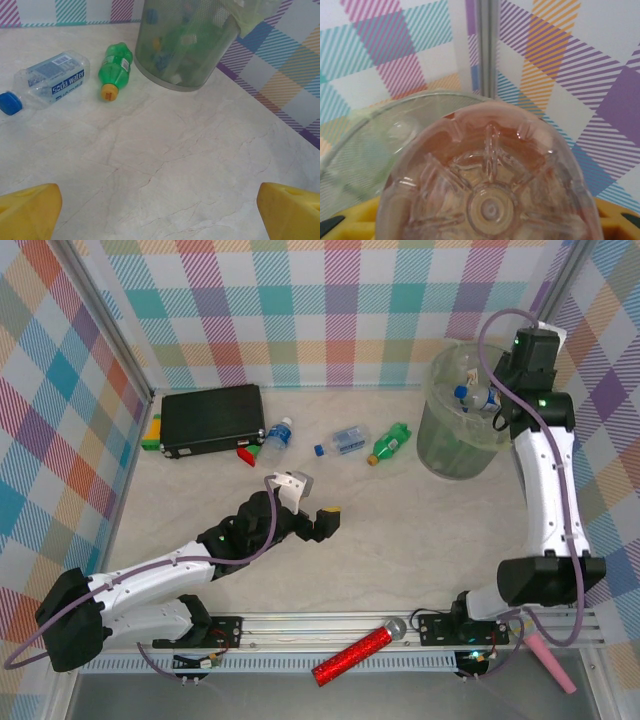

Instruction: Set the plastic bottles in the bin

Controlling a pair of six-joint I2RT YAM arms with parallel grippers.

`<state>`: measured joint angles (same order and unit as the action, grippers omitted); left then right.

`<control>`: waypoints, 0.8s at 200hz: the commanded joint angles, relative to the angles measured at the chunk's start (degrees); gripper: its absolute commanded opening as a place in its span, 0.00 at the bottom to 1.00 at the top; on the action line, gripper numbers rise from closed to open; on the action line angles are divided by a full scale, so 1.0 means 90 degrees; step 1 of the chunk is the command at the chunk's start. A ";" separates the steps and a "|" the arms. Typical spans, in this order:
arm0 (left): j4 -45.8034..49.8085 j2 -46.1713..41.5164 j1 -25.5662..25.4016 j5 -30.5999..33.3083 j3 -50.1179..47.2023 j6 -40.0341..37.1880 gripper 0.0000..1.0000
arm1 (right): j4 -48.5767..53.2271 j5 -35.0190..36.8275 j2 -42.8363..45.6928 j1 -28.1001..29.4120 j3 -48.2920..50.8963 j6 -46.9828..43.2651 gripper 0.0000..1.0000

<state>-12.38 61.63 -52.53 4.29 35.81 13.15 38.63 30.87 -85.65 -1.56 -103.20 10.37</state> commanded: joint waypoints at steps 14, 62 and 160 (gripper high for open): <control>-0.0196 -0.0119 -0.0061 -0.0152 -0.0081 0.0093 0.99 | -0.0229 0.0431 -0.0650 -0.0360 -0.0638 -0.0276 0.52; -0.0187 -0.0032 -0.0061 -0.0184 -0.0044 0.0083 1.00 | 0.0294 0.0217 -0.1539 -0.0607 -0.1102 -0.0250 0.52; -0.0148 0.0208 -0.0061 -0.0193 0.0026 0.0063 1.00 | 0.1235 -0.1090 -0.2231 -0.0903 -0.1198 0.0538 0.53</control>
<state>-12.40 62.81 -52.53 3.49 35.81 13.54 46.63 26.11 -106.06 -8.64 -113.58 11.88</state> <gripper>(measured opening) 0.996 0.528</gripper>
